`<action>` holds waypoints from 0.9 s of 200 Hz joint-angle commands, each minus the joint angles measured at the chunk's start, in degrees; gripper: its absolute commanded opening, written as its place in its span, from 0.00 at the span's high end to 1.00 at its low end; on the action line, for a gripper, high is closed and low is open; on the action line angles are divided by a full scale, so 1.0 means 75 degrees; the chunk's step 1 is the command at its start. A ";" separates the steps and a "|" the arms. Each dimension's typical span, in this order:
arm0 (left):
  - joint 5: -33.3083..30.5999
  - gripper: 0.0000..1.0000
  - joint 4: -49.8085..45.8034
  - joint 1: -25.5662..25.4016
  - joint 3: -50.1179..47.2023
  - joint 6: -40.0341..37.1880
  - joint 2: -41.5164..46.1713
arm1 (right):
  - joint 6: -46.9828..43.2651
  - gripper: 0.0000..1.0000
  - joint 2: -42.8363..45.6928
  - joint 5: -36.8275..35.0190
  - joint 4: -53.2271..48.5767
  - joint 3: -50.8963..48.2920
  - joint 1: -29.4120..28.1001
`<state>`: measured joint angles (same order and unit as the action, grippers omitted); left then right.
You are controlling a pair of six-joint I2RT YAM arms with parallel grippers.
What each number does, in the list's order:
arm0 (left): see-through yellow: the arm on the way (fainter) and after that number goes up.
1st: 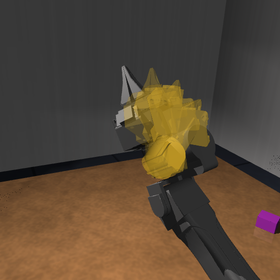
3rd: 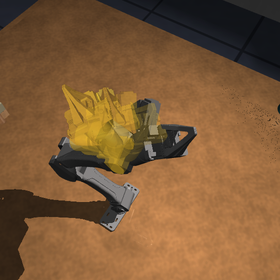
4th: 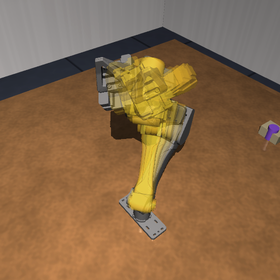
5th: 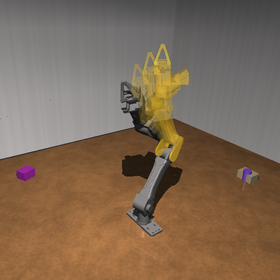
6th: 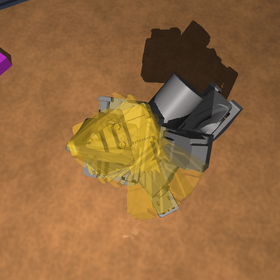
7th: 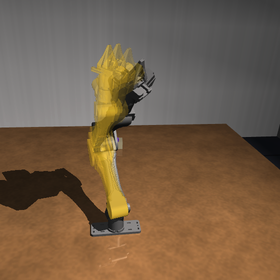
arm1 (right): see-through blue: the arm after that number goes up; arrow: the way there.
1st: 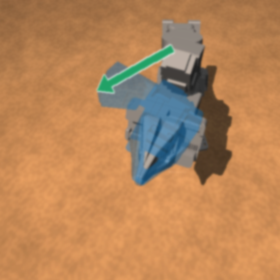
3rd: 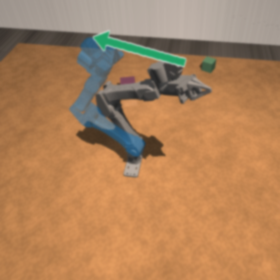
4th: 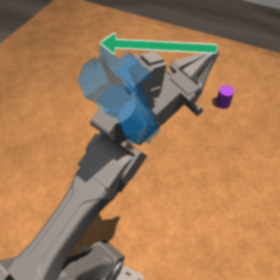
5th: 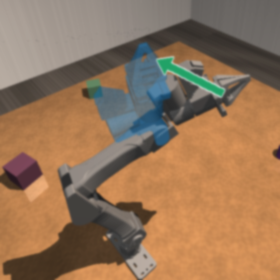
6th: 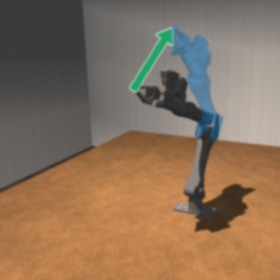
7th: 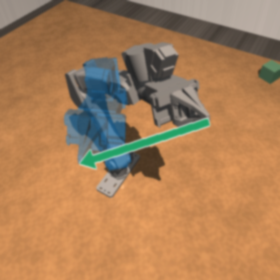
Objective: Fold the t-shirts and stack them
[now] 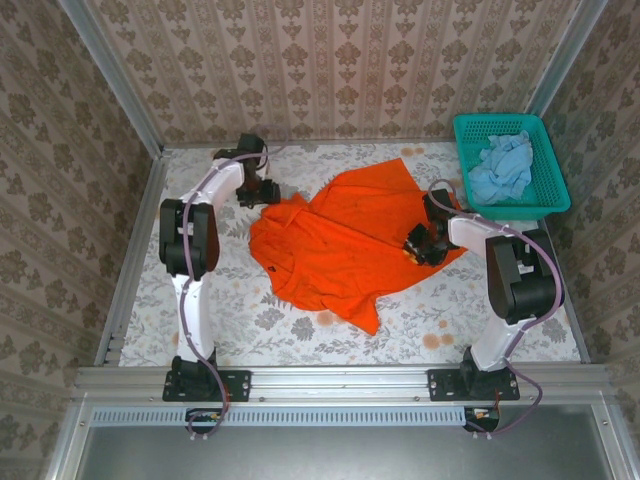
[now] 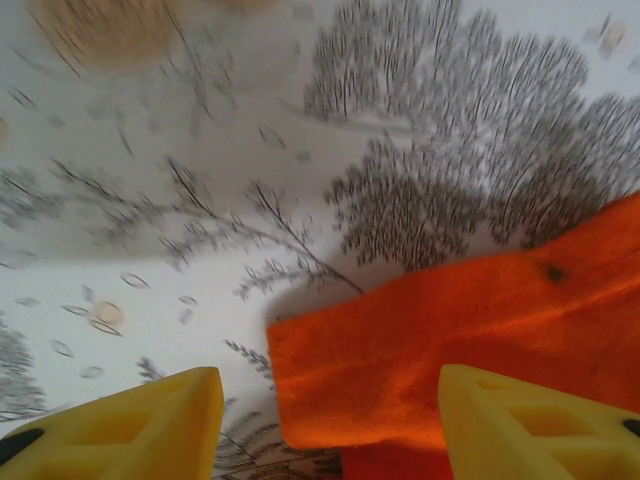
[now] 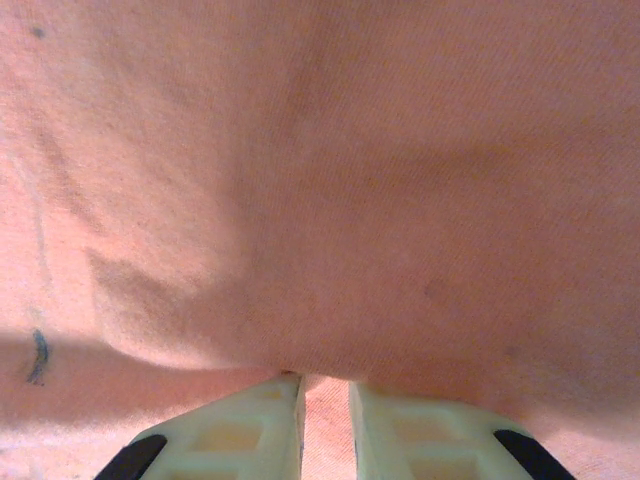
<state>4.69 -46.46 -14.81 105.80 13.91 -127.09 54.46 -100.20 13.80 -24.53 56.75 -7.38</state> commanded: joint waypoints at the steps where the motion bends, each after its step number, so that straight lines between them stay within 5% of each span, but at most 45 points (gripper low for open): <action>1: 0.0489 0.40 -0.0131 -0.0046 -0.0196 0.0111 -0.0339 | 0.0029 0.78 -0.0213 0.0093 -0.0357 0.0248 0.0022; 17: 0.0383 0.41 -0.0131 -0.0087 -0.0196 0.0203 -0.0625 | 0.0016 0.78 -0.0274 0.0094 -0.0385 0.0348 0.0046; 44: 0.0398 0.63 -0.0031 -0.0145 0.0179 0.0431 -0.1135 | -0.0040 0.78 -0.0337 0.0093 -0.0540 0.0526 0.0046; 77: -0.0017 1.00 0.0078 -0.0132 0.0844 0.0581 -0.1499 | -0.0153 0.78 -0.0362 0.0025 -0.0789 0.0653 0.0069; 140: -0.2201 1.00 0.0417 0.0407 0.1927 0.0393 -0.1617 | -0.0148 0.74 -0.0260 -0.0113 -0.1233 0.0863 0.0081; 180: -0.2729 1.00 -0.0088 0.0729 0.4376 -0.0017 -0.2681 | -0.0074 0.68 -0.0262 -0.0194 -0.1311 0.1063 0.0055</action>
<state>-9.96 -44.71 -10.92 127.90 16.49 -143.06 53.82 -102.30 13.74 -31.81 62.65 -7.01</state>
